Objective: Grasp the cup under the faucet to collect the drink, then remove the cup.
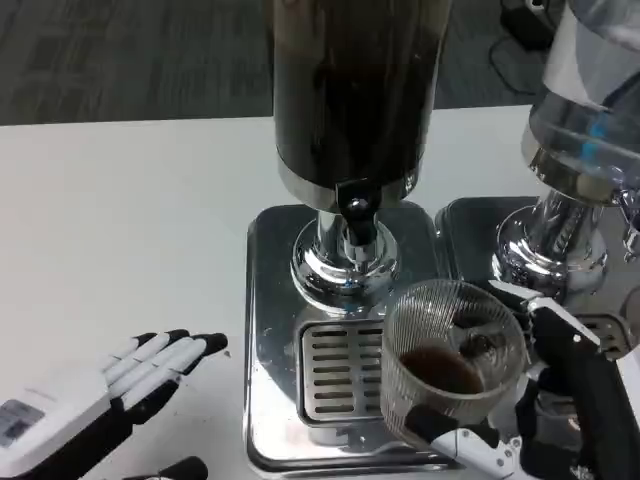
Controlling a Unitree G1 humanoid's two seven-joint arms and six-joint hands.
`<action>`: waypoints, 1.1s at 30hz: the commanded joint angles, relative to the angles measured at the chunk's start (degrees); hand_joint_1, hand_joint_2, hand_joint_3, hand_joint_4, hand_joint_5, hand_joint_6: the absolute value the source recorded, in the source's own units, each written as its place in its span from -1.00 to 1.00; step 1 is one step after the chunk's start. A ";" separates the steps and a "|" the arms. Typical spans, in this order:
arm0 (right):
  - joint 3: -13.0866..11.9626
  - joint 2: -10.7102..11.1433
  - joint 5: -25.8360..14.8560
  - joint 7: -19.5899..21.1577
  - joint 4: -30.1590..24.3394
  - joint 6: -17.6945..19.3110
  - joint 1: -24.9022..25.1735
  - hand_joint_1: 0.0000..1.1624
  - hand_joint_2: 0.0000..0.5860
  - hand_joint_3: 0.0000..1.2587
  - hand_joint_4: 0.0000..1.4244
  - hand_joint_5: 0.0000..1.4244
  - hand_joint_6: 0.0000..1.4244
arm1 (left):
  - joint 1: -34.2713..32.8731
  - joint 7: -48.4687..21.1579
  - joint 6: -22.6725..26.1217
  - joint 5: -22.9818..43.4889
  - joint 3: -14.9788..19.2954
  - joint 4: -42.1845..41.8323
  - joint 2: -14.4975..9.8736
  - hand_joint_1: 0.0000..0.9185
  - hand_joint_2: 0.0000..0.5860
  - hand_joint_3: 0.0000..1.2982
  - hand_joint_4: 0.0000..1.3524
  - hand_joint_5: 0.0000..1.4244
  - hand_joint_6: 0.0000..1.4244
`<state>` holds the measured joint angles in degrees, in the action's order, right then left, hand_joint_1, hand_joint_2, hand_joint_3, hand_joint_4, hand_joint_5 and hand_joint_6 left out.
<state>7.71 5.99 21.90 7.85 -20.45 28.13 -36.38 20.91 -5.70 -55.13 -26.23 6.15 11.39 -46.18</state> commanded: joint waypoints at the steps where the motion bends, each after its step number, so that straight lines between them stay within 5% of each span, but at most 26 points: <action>1: -0.41 -0.43 -1.56 0.39 -1.37 1.53 -0.10 0.48 -0.43 -0.09 -0.09 0.28 0.81 | 1.00 0.16 1.04 0.41 0.72 -0.79 0.51 -1.00 -0.04 -1.00 -1.00 -1.00 -1.00; 19: -1.31 -1.58 -1.07 0.80 -1.88 1.55 -0.07 0.48 -0.42 -0.09 -0.09 0.28 0.81 | 4.03 3.59 3.80 -1.61 4.28 -3.87 5.03 -1.00 -0.06 -1.00 -1.00 -1.00 -1.00; 33: -2.02 -1.82 -1.09 0.76 -2.57 1.40 -0.63 0.48 -0.42 -0.09 -0.08 0.28 0.81 | 0.30 3.14 4.21 -1.82 2.27 -2.08 6.19 -1.00 -0.07 -1.00 -1.00 -1.00 -1.00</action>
<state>6.20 4.63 21.78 7.76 -20.76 28.14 -36.94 23.71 -2.80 -51.06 -27.59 9.83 8.47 -40.30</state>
